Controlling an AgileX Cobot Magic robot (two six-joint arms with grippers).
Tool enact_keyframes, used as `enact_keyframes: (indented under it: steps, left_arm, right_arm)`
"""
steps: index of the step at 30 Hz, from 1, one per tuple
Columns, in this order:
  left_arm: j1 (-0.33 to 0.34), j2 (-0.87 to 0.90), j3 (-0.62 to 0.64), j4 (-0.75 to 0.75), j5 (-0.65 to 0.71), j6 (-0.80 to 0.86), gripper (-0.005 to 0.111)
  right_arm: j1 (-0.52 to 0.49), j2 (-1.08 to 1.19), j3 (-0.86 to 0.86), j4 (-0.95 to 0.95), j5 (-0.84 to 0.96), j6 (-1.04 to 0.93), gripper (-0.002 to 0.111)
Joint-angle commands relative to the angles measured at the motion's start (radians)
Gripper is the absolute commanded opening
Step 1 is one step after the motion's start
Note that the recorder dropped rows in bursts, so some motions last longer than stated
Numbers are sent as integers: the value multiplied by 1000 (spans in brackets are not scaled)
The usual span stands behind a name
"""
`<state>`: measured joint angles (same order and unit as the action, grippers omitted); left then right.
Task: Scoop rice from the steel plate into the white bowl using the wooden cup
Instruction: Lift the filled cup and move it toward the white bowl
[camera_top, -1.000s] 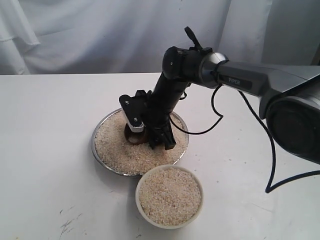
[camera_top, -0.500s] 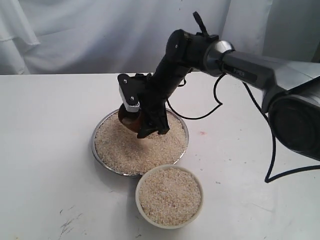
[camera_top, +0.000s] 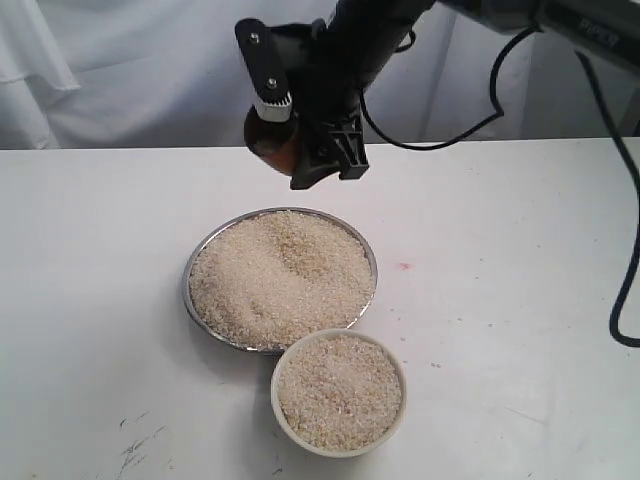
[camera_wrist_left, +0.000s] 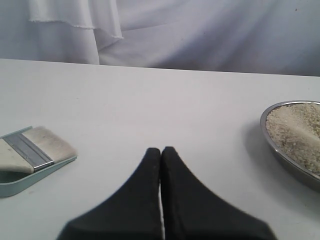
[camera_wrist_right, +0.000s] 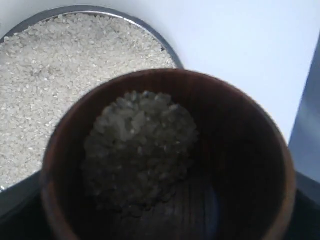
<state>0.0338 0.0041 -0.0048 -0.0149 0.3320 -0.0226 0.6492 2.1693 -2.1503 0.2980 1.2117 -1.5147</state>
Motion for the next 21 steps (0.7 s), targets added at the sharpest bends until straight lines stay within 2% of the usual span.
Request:
enact_keyframes:
  steps: [1,6,12,21]
  left_arm:
    - [2,-4,5,-2,-13,-1,0]
    - [2,-4,5,-2,-13,-1,0]
    - [2,-4,5,-2,-13,-1,0]
    - [2,-4,5,-2,-13,-1,0]
  right_arm:
    - [21,-54,-10,0,9,35,0]
    - [32,-67,60,1,9,58,0]
    - [81,-151,327,-112,6,54,0]
    - [148,-416,826,-322,-415,57,0]
